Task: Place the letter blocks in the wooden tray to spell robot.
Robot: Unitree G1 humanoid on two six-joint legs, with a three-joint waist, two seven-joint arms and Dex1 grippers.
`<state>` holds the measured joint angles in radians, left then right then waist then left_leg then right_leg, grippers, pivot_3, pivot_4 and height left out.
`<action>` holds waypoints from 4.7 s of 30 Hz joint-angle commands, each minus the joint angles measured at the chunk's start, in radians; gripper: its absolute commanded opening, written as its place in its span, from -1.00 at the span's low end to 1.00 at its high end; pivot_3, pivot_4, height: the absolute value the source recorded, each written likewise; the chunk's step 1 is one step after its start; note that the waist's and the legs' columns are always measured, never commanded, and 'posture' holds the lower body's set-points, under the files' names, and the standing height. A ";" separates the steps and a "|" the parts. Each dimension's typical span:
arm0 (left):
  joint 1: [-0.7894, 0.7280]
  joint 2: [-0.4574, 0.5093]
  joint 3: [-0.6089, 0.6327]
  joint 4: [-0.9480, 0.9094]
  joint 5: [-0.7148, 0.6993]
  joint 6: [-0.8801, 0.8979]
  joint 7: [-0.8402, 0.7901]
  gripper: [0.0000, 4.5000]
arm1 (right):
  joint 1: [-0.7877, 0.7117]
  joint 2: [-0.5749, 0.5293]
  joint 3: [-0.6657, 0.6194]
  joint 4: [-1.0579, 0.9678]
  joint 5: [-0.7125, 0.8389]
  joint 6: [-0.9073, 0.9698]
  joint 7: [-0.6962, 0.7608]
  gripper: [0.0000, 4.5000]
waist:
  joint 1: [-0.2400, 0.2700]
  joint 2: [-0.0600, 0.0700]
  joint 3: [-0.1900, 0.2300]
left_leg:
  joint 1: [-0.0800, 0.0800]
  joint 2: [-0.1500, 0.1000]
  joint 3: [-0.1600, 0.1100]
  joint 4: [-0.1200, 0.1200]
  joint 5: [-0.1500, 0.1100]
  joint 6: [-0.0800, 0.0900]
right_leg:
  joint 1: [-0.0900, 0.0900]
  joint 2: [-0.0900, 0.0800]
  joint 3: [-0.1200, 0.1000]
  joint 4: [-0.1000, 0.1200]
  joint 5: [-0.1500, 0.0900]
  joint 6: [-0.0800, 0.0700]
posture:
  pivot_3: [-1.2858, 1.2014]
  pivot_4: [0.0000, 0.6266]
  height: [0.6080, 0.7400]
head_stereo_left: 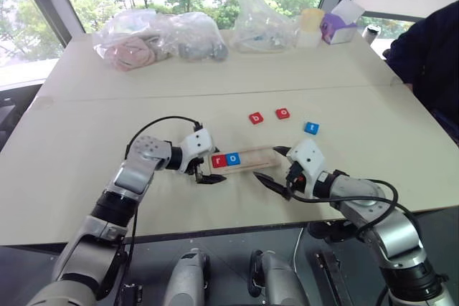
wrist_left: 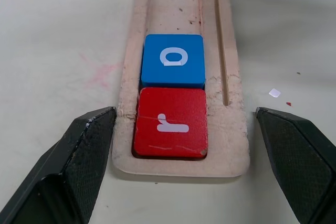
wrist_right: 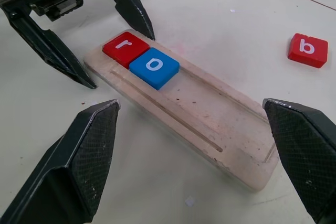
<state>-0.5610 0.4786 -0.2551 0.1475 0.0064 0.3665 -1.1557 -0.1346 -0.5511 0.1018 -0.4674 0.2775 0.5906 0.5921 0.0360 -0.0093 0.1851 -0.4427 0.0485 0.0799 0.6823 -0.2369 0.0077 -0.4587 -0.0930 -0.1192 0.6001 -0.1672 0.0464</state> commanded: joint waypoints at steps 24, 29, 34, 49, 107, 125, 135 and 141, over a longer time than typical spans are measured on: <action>0.225 0.253 0.481 -0.540 -0.471 0.369 0.142 0.99 | -0.555 0.241 0.007 0.434 -0.042 0.236 -0.203 1.00 | -0.032 0.002 0.003 | -0.001 0.000 0.002 -0.001 0.000 0.000 | -0.003 0.002 0.000 0.002 0.001 -0.001 | 0.03 -0.52 0.77; 0.311 0.243 0.502 -0.635 -0.512 0.398 0.226 0.99 | -0.679 0.324 0.016 0.660 -0.099 0.214 -0.266 1.00 | -0.027 0.002 0.003 | -0.001 0.000 0.003 -0.001 0.001 -0.001 | -0.003 0.003 0.000 0.004 0.001 -0.001 | 0.03 -0.52 0.77; 0.353 0.246 0.504 -0.690 -0.541 0.412 0.287 0.99 | -0.768 0.379 0.027 0.900 -0.160 0.113 -0.296 1.00 | -0.030 0.002 0.003 | 0.000 0.000 0.002 -0.001 0.001 -0.002 | -0.003 0.003 0.001 0.004 0.001 -0.002 | 0.03 -0.52 0.77; 0.412 0.296 0.502 -0.746 -0.575 0.408 0.375 1.00 | -0.912 0.464 -0.056 1.337 -0.193 -0.050 -0.354 0.64 | -0.052 0.002 0.003 | 0.001 0.001 0.001 -0.001 0.001 -0.003 | -0.004 0.005 0.001 0.007 0.001 -0.002 | 0.03 -0.52 0.77; 0.385 0.286 0.379 -0.629 -0.577 0.305 0.329 1.00 | -0.293 -0.331 -0.059 0.398 -0.023 -0.108 0.421 0.77 | -0.046 0.006 0.009 | -0.001 -0.003 0.005 -0.015 0.001 -0.003 | -0.008 0.000 0.002 -0.006 -0.002 -0.001 | 0.03 -0.52 0.77; 0.394 0.303 0.379 -0.628 -0.574 0.301 0.332 1.00 | -0.571 -0.229 0.082 1.107 -0.209 -0.621 0.708 0.77 | -0.044 0.006 0.010 | 0.001 -0.001 0.006 -0.015 0.003 -0.005 | -0.007 0.005 0.002 -0.003 -0.001 -0.002 | 0.03 -0.52 0.77; 0.405 0.309 0.384 -0.638 -0.575 0.299 0.338 1.00 | -0.597 -0.218 0.090 1.206 -0.256 -0.677 0.730 0.77 | -0.043 0.006 0.010 | 0.006 -0.001 0.006 -0.015 0.004 -0.007 | -0.002 0.005 0.002 -0.002 -0.001 -0.003 | 0.03 -0.52 0.77; 0.405 0.310 0.381 -0.639 -0.573 0.297 0.337 1.00 | -0.606 -0.208 0.088 1.212 -0.260 -0.681 0.733 0.67 | -0.042 0.006 0.010 | 0.006 -0.001 0.006 -0.015 0.004 -0.007 | -0.002 0.005 0.002 -0.002 -0.001 -0.003 | 0.03 -0.52 0.77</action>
<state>-0.1533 0.7758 0.1036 -0.4552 -0.5692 0.6801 -0.8213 -0.7356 -0.7609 0.1889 0.7308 0.0422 -0.0855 1.3229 -0.0061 -0.0036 0.1947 -0.4369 0.0474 0.0858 0.6675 -0.2331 0.0010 -0.4604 -0.0882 -0.1168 0.5977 -0.1678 0.0435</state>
